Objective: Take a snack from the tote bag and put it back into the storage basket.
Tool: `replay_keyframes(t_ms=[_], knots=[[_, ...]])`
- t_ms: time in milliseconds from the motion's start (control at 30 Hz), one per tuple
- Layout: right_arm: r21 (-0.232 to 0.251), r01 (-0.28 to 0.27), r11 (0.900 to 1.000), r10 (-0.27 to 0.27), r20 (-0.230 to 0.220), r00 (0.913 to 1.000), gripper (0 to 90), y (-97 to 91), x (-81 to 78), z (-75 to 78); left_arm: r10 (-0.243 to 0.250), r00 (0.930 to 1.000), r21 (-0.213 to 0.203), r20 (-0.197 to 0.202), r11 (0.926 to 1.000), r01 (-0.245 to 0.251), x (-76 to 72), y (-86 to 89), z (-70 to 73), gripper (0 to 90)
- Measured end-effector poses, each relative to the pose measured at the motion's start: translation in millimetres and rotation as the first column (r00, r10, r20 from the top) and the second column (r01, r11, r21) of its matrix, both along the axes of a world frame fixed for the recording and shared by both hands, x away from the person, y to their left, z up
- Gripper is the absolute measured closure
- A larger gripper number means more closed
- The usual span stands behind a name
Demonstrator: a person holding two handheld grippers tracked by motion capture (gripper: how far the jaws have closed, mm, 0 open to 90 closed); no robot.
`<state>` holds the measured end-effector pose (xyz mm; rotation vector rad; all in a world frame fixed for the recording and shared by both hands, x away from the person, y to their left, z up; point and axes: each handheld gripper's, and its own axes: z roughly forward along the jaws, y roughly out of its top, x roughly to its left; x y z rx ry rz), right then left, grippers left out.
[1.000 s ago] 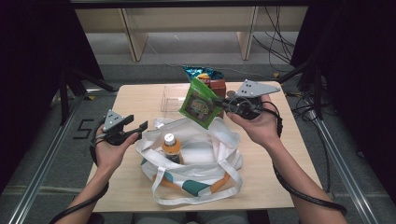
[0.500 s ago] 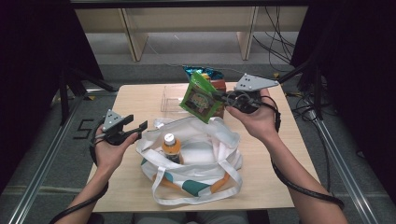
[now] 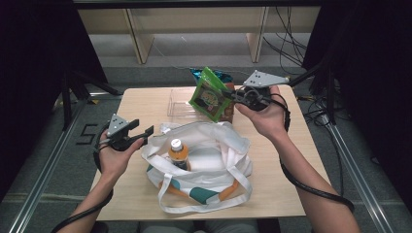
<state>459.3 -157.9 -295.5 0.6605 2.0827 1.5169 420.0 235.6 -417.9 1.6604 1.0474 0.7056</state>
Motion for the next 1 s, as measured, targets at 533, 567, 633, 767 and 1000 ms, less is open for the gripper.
replay_keyframes(t_ms=[533,567,633,767,1000], knots=[[0.008,0.017,0.9998,-0.017,0.0,0.9999,90.0,5.0,15.9,0.2,-0.001,1.0,0.0,0.001,1.0,0.001,0.1,-0.4,0.4,34.8],[0.009,0.022,0.9997,-0.022,-0.001,0.9998,90.0,5.1,16.8,-0.4,-0.001,1.0,0.0,0.001,1.0,0.001,0.0,-0.4,0.3,34.8],[0.015,0.032,0.9994,-0.031,-0.026,0.9992,90.0,5.9,17.2,-1.8,-0.001,1.0,-0.002,0.001,1.0,0.001,0.3,-0.4,0.1,34.8],[0.012,0.037,0.9992,-0.037,-0.006,0.9993,90.0,6.1,21.9,-3.8,-0.002,1.0,-0.003,0.001,1.0,0.002,0.4,-0.5,0.0,34.8],[0.003,0.04,0.9992,-0.04,-0.016,0.9991,90.0,7.5,27.0,-6.6,-0.001,1.0,-0.001,0.002,1.0,0.001,0.3,-0.7,0.2,34.9]])
